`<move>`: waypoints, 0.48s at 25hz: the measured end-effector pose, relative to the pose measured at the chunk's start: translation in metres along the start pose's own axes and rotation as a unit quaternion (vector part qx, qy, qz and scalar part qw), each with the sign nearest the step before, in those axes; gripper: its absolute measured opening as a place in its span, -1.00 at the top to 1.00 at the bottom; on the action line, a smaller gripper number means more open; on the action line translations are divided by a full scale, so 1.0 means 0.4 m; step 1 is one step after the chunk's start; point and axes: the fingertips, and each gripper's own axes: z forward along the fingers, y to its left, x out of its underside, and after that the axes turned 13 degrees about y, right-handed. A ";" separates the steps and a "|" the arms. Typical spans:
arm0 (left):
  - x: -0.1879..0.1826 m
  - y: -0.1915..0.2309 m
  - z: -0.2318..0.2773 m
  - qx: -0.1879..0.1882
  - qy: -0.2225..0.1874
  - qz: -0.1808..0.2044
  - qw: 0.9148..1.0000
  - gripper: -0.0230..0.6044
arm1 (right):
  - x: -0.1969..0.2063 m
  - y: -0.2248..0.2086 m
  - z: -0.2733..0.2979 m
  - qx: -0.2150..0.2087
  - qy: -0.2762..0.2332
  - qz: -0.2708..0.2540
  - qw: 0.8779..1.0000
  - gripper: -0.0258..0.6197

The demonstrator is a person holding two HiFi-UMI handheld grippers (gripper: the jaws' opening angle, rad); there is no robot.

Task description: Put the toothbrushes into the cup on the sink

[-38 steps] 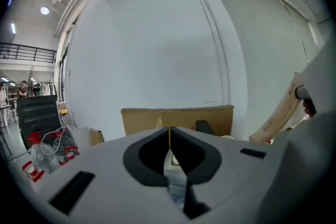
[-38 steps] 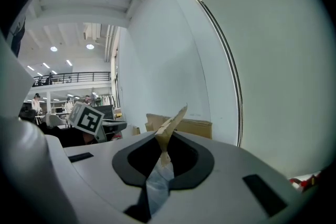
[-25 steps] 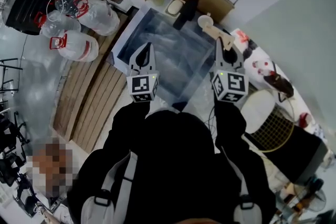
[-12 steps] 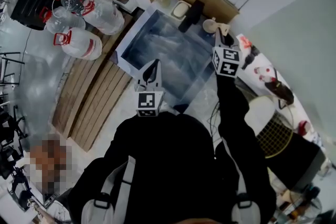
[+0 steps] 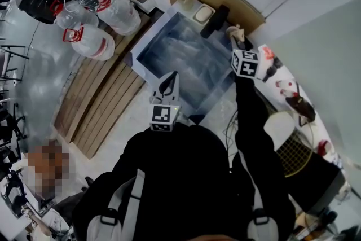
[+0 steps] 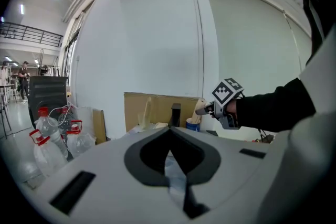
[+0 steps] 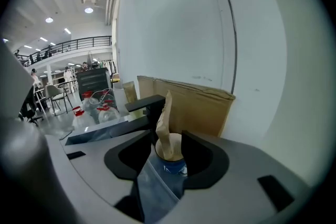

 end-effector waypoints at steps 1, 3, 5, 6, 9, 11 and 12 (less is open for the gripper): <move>0.000 -0.001 -0.001 0.002 0.000 0.001 1.000 0.92 | 0.000 -0.001 -0.007 0.002 0.000 0.002 1.000 0.40; 0.000 -0.002 -0.003 0.004 -0.001 0.000 1.000 0.92 | -0.008 -0.007 -0.033 0.012 -0.008 0.005 1.000 0.33; 0.002 -0.006 -0.005 0.005 -0.001 -0.001 1.000 0.92 | -0.022 -0.017 -0.071 0.026 -0.029 0.009 0.999 0.29; 0.003 -0.008 -0.006 0.007 -0.001 -0.001 1.000 0.92 | -0.029 -0.020 -0.093 0.033 -0.043 0.009 0.998 0.29; 0.002 -0.014 -0.010 0.011 -0.004 -0.001 1.000 0.92 | -0.047 -0.008 -0.161 0.028 -0.083 0.006 0.996 0.29; -0.004 -0.015 -0.012 0.013 -0.008 -0.002 1.000 0.92 | -0.059 0.012 -0.205 0.013 -0.108 0.006 0.994 0.29; -0.008 -0.016 -0.015 0.014 -0.010 -0.002 1.000 0.92 | -0.064 0.023 -0.228 0.006 -0.123 0.009 0.992 0.29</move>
